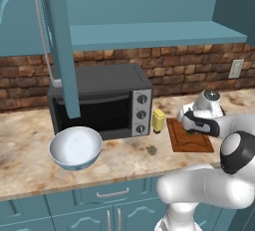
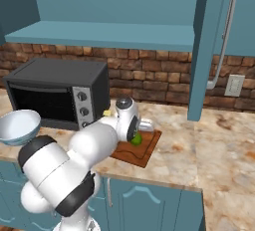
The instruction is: Open the cabinet. Place the bowl and condiment on the counter. Then place the lime and garlic on the cutting board.
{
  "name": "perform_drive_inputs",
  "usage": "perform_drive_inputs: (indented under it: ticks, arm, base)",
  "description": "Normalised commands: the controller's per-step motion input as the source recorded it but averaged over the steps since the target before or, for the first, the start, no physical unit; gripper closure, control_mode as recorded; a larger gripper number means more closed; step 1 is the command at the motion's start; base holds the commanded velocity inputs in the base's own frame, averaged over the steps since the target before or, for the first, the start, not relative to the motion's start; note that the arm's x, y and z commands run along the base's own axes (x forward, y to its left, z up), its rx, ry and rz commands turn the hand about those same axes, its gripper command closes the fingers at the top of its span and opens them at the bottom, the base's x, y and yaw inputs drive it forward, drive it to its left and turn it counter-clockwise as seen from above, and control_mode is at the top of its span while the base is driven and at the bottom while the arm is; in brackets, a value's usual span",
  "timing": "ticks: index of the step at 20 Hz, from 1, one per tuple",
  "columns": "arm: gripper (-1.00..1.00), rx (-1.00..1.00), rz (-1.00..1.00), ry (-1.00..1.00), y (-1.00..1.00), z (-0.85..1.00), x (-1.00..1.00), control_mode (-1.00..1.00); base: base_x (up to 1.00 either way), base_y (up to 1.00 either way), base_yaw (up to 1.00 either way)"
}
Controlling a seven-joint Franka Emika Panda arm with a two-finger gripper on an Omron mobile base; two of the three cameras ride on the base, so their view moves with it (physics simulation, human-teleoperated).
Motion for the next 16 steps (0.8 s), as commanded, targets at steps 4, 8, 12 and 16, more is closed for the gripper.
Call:
perform_drive_inputs:
  ticks: [4,8,12,16]
  arm:
    - [-1.00,0.01,0.00,-0.03,0.03,0.70,-0.01,-1.00]
    - [-1.00,0.01,0.00,0.00,0.27,0.69,-0.19,-1.00]
    - [-1.00,0.05,0.00,0.00,0.70,0.50,-0.94,-1.00]
    - [-1.00,0.06,-0.02,0.00,0.71,0.36,-1.00,-1.00]
  base:
    - [0.00,0.00,0.00]
    - [0.00,0.00,0.00]
    - [0.00,0.00,0.00]
    - [0.00,0.00,0.00]
